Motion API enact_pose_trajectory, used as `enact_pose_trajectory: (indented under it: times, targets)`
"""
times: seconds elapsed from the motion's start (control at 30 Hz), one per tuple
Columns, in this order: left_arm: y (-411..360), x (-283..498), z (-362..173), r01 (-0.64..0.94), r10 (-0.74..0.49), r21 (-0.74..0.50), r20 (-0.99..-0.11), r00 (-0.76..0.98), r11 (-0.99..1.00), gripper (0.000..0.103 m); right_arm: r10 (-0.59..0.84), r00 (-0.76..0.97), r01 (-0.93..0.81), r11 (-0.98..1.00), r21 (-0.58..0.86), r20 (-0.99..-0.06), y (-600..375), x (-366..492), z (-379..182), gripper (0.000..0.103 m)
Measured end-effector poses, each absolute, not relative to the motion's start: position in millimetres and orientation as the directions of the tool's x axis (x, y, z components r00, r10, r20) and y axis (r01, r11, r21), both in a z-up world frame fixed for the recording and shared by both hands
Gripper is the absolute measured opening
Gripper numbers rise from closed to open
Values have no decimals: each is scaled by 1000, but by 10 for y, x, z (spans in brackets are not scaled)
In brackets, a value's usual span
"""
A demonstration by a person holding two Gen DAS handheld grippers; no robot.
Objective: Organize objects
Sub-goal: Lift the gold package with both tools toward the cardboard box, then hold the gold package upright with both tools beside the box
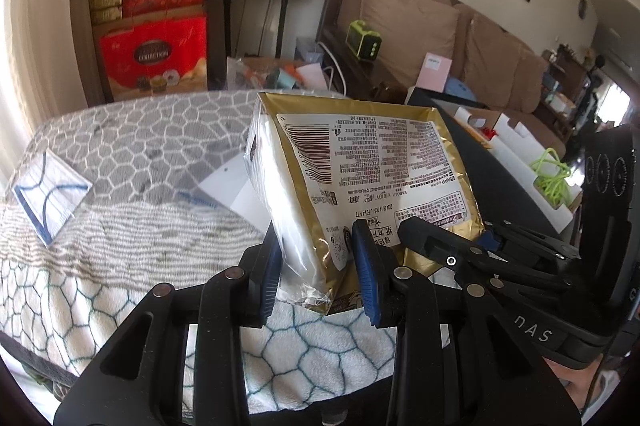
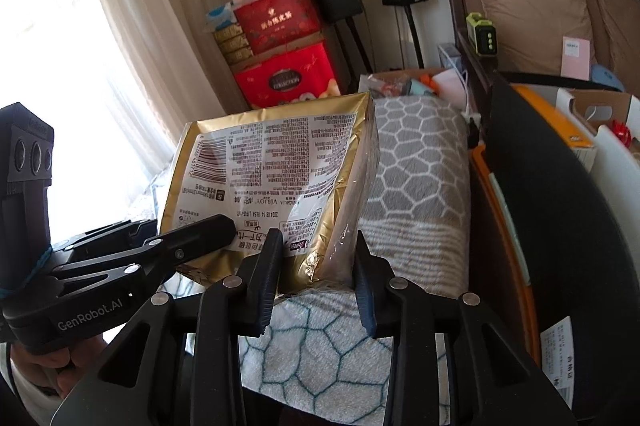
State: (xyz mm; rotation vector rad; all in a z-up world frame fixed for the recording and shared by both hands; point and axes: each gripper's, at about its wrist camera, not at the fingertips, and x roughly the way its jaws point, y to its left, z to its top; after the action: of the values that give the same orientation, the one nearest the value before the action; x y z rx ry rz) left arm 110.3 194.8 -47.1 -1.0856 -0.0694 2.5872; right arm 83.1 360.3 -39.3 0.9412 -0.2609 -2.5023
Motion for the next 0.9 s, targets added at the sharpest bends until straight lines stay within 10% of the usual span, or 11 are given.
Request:
enact_pose_trajectory:
  times: [0.9]
  targets:
    - [2218,1175,-138,-340,324,-92,-605,-727,-936,31,-456,-749,341,-887,312,-480,3836,895,-97,32]
